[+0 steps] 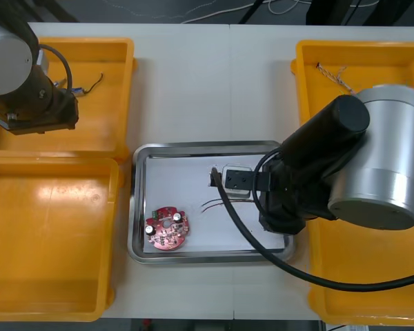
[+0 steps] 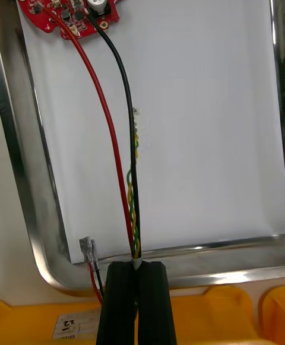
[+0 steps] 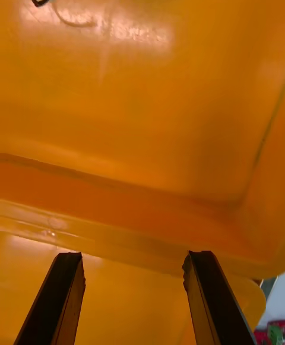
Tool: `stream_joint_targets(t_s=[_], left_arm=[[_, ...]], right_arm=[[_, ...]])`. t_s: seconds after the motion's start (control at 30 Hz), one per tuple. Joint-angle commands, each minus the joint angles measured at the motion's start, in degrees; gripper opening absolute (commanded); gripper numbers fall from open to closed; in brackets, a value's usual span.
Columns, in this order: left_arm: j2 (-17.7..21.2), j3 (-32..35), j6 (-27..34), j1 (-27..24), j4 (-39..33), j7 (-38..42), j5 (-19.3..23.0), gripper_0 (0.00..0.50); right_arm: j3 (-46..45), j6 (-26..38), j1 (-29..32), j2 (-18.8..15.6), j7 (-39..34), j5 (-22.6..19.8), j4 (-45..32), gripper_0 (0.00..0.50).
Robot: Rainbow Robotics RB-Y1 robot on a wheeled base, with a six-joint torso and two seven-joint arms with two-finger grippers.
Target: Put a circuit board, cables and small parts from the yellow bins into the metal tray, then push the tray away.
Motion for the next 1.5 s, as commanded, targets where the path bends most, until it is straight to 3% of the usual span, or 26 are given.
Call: stream_joint_targets(t_s=[0.03,0.23,0.57,0.93,1.0,1.07,1.13,1.27,1.5], left_arm=[[0.63,2.24,-3.1,-3.82,3.81,-9.0,-1.54,0.5],[0.55,5.14,-6.62,-5.05,9.43,-18.76,-2.33,0.5],[0.37,9.36,-13.21,-5.58,15.58,-37.04,-3.38,0.5],[0.28,10.94,-18.13,-5.58,16.29,-44.42,-7.51,0.5],[0.28,11.2,-18.22,-5.58,16.29,-44.51,-7.51,0.5],[0.28,11.47,-18.22,-5.49,16.29,-44.86,-7.51,0.5],[0.28,11.47,-18.22,-5.58,16.29,-45.21,-7.51,0.5],[0.19,12.26,-18.31,-5.58,17.25,-48.73,-7.69,0.5],[-1.3,16.21,-21.83,-5.58,22.44,-56.99,-6.02,0.5]], right_arm=[[5.28,-4.18,-2.09,1.05,2.78,2.69,2.57,0.0],[10.99,-8.48,-3.32,2.72,4.01,6.03,7.31,0.0],[16.62,-13.23,-4.11,4.65,4.8,6.03,14.87,0.0],[18.02,-13.49,-4.46,6.67,5.15,6.74,17.24,0.0],[18.02,-13.58,-4.55,6.76,5.24,6.82,17.24,0.097],[18.02,-13.76,-4.9,6.76,5.51,6.74,17.24,0.329],[18.02,-13.58,-5.17,6.67,5.59,6.56,17.24,0.418],[17.94,-13.67,-5.61,6.67,5.68,6.56,17.24,0.493],[15.74,-13.49,-5.87,6.59,5.33,6.03,15.92,0.5]])
